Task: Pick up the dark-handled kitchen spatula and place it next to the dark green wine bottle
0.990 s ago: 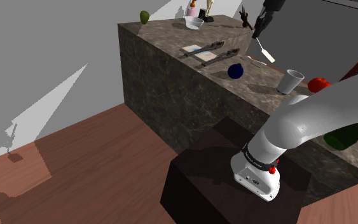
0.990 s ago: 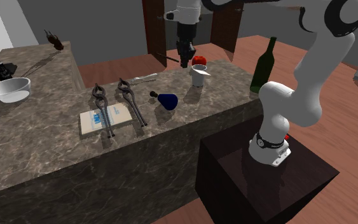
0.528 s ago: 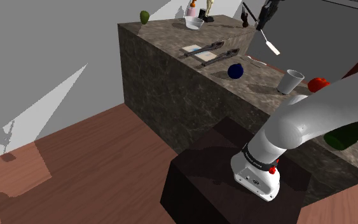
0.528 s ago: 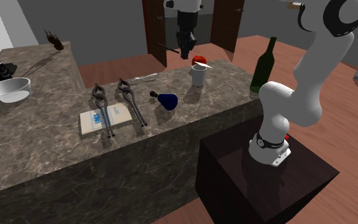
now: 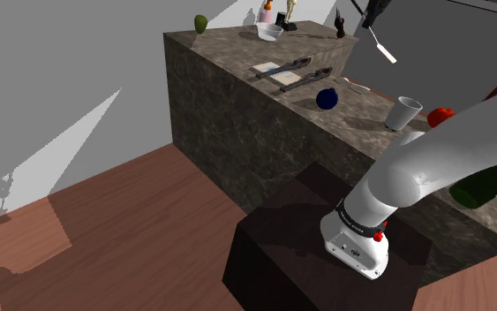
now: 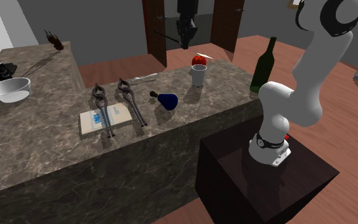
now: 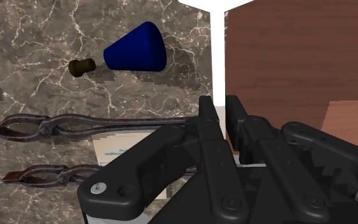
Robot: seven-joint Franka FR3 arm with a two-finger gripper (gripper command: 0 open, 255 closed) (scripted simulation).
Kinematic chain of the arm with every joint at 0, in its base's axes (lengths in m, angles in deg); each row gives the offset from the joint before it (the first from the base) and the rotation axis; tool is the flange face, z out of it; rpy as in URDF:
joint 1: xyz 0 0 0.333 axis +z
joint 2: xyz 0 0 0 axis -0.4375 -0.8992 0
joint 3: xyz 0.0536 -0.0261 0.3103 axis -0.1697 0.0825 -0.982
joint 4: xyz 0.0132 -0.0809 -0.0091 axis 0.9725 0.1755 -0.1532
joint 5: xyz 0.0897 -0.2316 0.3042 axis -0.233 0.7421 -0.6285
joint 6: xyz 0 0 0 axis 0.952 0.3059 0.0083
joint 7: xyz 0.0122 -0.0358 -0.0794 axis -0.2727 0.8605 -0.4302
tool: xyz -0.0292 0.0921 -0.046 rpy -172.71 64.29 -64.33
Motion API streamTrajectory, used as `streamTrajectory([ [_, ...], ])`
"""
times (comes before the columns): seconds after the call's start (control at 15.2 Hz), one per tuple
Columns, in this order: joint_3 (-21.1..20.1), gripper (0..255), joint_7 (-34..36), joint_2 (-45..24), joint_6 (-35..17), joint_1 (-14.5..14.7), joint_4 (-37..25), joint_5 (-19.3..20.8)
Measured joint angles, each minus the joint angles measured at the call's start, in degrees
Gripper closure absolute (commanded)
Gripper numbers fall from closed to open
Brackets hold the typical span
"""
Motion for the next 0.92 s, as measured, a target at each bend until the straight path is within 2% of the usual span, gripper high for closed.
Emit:
streamTrajectory([
  [0.59,0.8,255,-1.4,-4.0,6.7,0.9,-10.3,-1.7],
  [0.92,-0.1,255,-2.5,3.1,8.2,-1.2,-5.7,1.8],
])
